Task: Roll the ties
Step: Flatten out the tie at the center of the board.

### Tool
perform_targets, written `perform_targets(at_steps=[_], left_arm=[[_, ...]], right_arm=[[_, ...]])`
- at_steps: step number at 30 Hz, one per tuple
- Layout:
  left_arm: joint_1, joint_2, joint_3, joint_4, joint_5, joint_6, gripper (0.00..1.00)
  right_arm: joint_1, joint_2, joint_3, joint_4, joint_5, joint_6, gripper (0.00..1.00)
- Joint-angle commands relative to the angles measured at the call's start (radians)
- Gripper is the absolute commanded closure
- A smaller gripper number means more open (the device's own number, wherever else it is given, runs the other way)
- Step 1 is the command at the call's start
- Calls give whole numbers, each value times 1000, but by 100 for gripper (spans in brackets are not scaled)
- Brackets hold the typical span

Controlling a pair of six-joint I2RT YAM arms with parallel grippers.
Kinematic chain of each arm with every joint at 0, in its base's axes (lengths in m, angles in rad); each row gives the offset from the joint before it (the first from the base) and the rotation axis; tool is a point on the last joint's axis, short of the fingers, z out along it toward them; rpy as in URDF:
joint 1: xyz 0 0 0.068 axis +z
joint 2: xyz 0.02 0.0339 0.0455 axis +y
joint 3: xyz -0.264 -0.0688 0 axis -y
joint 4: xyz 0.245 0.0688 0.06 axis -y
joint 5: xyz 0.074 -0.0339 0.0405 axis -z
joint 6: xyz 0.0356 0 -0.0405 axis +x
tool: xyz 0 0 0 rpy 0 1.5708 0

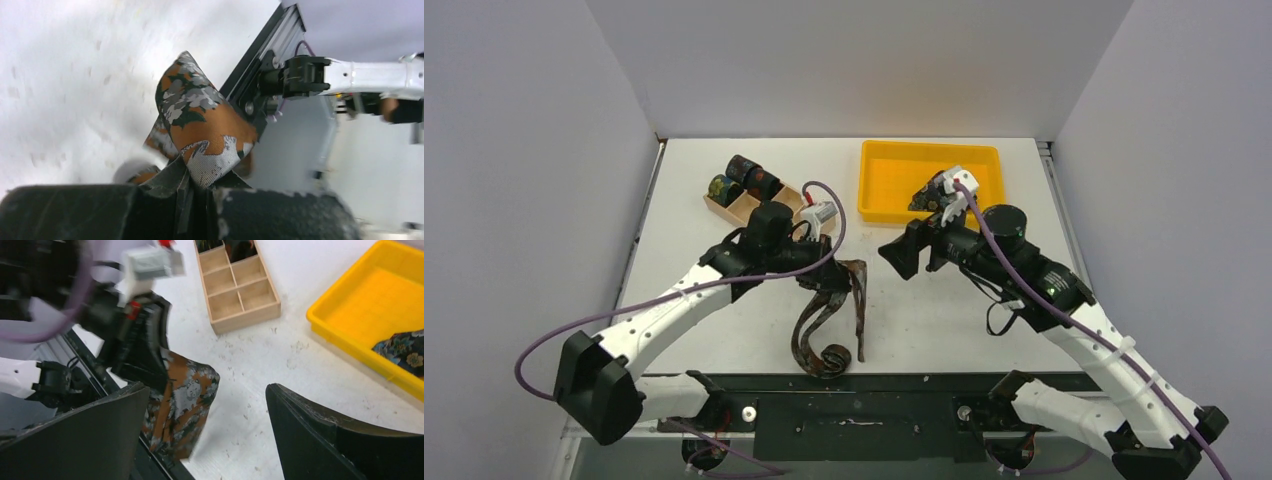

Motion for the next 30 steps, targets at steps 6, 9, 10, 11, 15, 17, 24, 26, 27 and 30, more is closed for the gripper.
perform_targets(at_steps=[6,9,10,11,15,17,24,26,27,30], left_arm=[[157,173,47,-15,221,-367,100],[158,196,116,-36,169,-369,100],[158,206,156,-84,140,-341,100],[157,216,194,-141,114,-312,100],[157,229,328,-313,27,-224,100],[157,231,369,-355,3,-210,100],[146,212,363,-378,-30,-198,100],[141,204,346,-374,-29,-196,100],[135,196,337,-368,-26,-199,100],[128,174,319,-363,-25,-197,100]], right_arm=[[-5,-192,-281,307,13,120,3],[9,-178,-399,393,-48,194,14],[24,-174,-427,421,-52,214,15],[45,-174,-456,460,-43,232,16],[175,-131,-494,572,57,250,21],[277,-77,-467,581,164,223,25],[437,85,-383,555,567,236,26],[433,124,-358,555,627,242,26],[430,144,-347,556,652,240,26],[390,206,-289,509,717,256,32]])
